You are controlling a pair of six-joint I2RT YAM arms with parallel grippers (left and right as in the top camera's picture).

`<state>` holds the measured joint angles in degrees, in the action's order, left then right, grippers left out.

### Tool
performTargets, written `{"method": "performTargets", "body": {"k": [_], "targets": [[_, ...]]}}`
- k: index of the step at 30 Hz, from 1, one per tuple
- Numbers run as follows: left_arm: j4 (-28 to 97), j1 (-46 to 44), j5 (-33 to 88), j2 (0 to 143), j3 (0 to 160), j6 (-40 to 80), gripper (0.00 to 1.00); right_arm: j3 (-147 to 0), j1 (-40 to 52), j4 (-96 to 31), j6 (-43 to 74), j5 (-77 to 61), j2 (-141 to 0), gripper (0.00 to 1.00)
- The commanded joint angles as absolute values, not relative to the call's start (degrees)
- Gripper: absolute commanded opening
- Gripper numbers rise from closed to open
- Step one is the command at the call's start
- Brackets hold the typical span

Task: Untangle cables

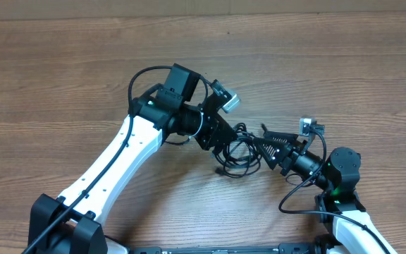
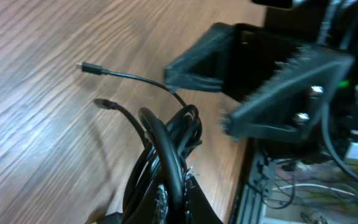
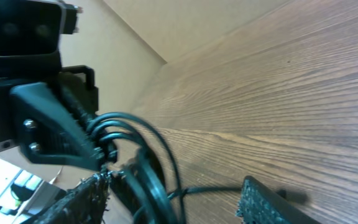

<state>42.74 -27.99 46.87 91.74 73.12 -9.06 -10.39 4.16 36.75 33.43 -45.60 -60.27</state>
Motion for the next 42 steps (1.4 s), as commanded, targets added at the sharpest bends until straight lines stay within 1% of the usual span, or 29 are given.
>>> {"method": "performTargets", "body": {"k": [1, 3, 8, 9, 11, 13, 16, 20, 23, 26, 29, 34, 38, 42], "targets": [[42.11, -27.73, 53.98, 90.28, 74.08, -10.74, 0.04, -10.48, 5.10, 36.69, 32.56, -44.07, -60.18, 0.64], [41.30, -27.73, 54.06, 90.28, 74.08, -10.68, 0.04, -10.48, 6.04, 36.77, 32.77, -45.56, -60.18, 0.60], [40.91, -27.70, 53.78, 90.28, 74.08, -10.68, 0.04, -10.48, 8.21, 36.53, 32.77, -47.55, -60.18, 0.44], [40.71, -27.70, 53.56, 90.28, 74.08, -10.57, 0.04, -10.48, 8.45, 36.56, 32.99, -47.70, -60.18, 0.39], [40.14, -27.70, 52.88, 90.28, 74.08, -9.63, 0.04, -10.48, 8.88, 36.40, 33.12, -48.05, -60.18, 0.24], [39.27, -27.70, 51.20, 90.28, 74.08, -7.90, 0.04, -10.48, 9.06, 35.79, 33.17, -48.40, -60.18, 0.05], [37.58, -27.59, 44.12, 90.28, 74.08, -2.00, 0.04, -10.48, 9.04, 33.69, 33.19, -50.00, -60.18, 0.04], [35.38, -27.00, 26.55, 90.28, 74.08, 11.84, 0.04, -10.48, 9.04, 31.35, 33.19, -57.52, -60.18, 0.04], [35.75, -26.76, 13.19, 90.30, 74.08, 19.16, 0.04, -10.48, 9.04, 31.40, 33.21, -62.30, -60.18, 0.04], [37.78, -26.48, 1.76, 90.30, 74.08, 24.93, 0.04, -10.48, 8.88, 31.68, 34.59, -63.55, -60.16, 0.04], [40.69, -26.41, -5.23, 90.32, 74.08, 28.18, 0.04, -10.48, 8.88, 34.70, 37.17, -63.55, -60.16, 0.04], [45.10, -26.22, -12.19, 90.32, 74.08, 29.93, 0.04, -10.48, 8.88, 40.40, 39.05, -63.05, -60.18, 0.04], [48.97, -25.82, -22.04, 90.32, 74.08, 37.71, 0.04, -10.48, 8.88, 39.81, 39.03, -62.15, -60.18, 0.04], [51.16, -24.84, -25.06, 90.32, 74.06, 46.28, 0.04, -10.48, 8.88, 36.47, 39.09, -58.41, -60.18, 0.04]]}}
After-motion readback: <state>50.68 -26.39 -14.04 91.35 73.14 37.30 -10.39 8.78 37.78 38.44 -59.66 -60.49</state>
